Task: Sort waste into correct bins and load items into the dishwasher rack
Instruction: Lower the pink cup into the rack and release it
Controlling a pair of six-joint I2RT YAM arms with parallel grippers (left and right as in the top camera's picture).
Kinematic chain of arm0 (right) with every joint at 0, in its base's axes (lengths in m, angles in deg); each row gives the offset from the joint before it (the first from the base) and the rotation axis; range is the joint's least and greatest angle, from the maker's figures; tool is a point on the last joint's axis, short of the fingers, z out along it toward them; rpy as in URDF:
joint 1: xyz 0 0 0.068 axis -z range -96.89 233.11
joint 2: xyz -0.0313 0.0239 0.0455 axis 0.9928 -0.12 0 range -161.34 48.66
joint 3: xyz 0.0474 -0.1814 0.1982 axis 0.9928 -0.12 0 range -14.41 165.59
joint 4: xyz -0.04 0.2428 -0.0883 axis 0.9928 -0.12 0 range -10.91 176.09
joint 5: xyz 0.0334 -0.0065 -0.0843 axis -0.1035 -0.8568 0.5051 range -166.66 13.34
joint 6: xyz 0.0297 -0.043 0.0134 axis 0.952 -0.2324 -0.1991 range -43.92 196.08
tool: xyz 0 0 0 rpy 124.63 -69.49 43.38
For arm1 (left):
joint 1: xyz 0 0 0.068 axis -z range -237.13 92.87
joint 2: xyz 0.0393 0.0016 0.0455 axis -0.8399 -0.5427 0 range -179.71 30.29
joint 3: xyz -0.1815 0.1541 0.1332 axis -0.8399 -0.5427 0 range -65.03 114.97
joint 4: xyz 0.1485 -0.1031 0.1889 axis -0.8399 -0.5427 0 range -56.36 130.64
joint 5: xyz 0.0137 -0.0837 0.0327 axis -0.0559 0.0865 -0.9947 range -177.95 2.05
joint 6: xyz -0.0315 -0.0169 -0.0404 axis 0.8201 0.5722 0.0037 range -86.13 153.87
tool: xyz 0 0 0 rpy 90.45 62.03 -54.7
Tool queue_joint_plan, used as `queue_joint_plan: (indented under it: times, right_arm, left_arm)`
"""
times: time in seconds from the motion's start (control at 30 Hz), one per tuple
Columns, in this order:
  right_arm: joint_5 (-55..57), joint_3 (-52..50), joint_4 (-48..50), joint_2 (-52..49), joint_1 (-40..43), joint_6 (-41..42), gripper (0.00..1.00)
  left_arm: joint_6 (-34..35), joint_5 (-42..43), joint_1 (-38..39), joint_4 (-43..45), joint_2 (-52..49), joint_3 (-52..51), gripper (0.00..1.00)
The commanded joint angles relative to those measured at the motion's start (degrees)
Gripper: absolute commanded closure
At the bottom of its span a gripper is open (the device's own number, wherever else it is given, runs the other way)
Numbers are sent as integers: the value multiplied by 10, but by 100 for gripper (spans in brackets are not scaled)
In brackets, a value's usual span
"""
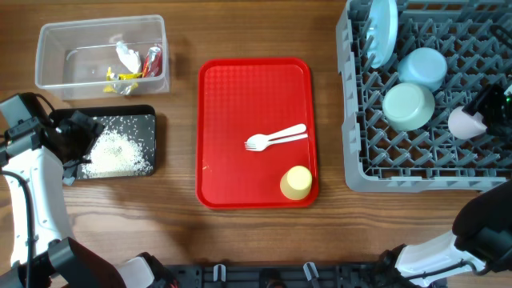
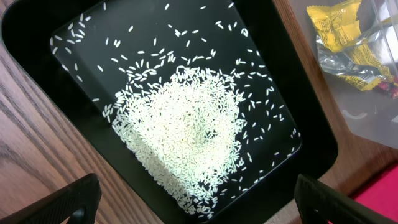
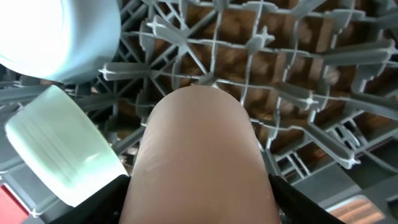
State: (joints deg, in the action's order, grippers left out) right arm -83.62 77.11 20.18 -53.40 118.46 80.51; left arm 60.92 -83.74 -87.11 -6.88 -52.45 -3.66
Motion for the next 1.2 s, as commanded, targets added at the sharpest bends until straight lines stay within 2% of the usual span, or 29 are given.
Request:
queue_joint_plan:
  times: [0.0,0.47,0.67,0.77,1.17]
  right_arm:
    - [24,-2,-10,-7,0,2,48]
    - [50,-2,-15,-28,0,2,47]
    - [47,-2,-11,-46,0,3,23]
    - [43,0,-10,-46,0,2,20]
    - [12,40,-23,4,0,2,21]
  left_arm:
    - [-11,-2,-1,2,-5,3,0]
    - [-11,-2,-1,2,-5,3,0]
    - [-11,-2,-1,1,-5,3,0]
    - [-11,-2,-1,1,-5,3,0]
    - [-11,-2,-1,-2,-5,3,0]
